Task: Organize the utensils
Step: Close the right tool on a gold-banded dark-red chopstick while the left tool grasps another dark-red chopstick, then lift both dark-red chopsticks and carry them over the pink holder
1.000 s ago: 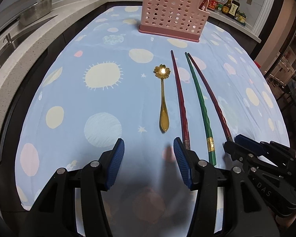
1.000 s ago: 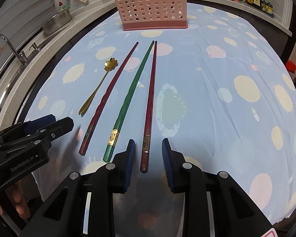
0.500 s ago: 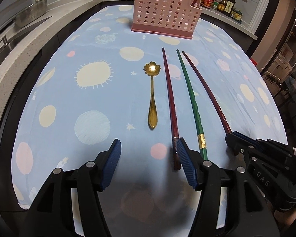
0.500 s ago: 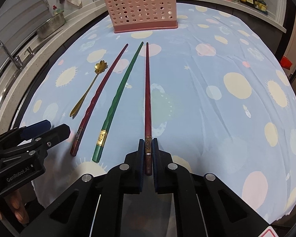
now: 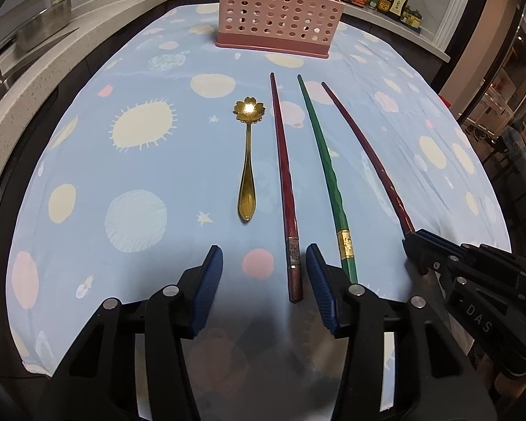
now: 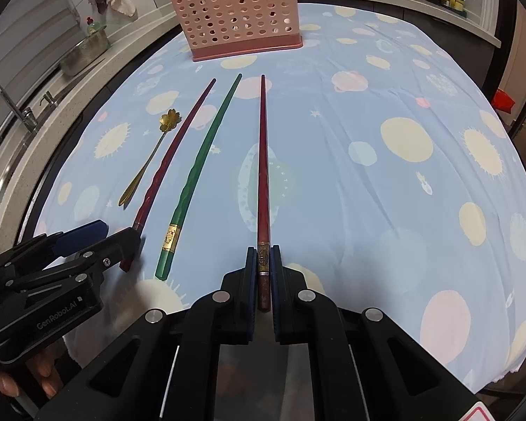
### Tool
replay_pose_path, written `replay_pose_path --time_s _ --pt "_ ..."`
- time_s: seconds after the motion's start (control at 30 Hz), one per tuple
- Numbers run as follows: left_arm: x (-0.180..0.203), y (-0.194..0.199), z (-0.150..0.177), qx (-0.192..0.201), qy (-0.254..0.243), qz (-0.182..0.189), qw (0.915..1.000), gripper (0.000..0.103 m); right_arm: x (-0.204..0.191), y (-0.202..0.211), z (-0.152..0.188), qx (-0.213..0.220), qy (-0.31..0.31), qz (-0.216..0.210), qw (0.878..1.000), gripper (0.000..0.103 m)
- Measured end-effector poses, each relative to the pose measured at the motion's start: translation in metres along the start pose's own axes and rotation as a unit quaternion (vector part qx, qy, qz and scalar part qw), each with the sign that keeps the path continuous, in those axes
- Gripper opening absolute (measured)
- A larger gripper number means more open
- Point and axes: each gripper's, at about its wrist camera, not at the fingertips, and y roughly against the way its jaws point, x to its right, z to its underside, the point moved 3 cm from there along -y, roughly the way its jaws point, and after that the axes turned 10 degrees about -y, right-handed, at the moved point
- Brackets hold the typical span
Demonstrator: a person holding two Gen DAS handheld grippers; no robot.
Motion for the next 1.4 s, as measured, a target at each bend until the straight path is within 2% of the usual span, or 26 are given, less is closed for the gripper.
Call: replay_pose_path --time_s 0.23,0.3,0.4,0.7,0.9,1.2,1.4 --pt "0.003 -0.001 0.001 0.003 -0.011 0.005 0.9999 0.026 0.0 0.0 0.0 0.0 0.0 0.0 1.0 0.007" --pt "0.004 -0.002 0.001 0.004 -0.011 0.008 0.9999 0.014 0.0 0.0 0.0 0.0 0.0 0.0 1.0 0.007" --pt "0.004 -0.002 0.001 0.004 -0.009 0.016 0.9998 0.007 0.0 0.0 0.0 0.0 0.0 0.0 1.0 0.007" --pt "0.002 0.011 -0.001 0.018 -0.004 0.025 0.9995 0.007 -0.001 0.01 0.002 0.008 0.002 -0.007 1.0 0.007" --pt "0.0 0.037 -0.011 0.046 0.001 0.026 0.9986 0.007 -0.002 0.033 -0.004 0.026 -0.007 -0.024 0.999 0.007" --pt "-0.002 0.077 -0.041 0.094 0.004 0.029 0.9952 0.007 -0.007 0.076 -0.037 0.076 -0.023 -0.053 0.995 0.007" --pt "-0.014 0.109 -0.073 0.144 0.012 0.025 0.9892 0.007 -0.01 0.105 -0.068 0.118 -0.026 -0.067 0.99 0.007"
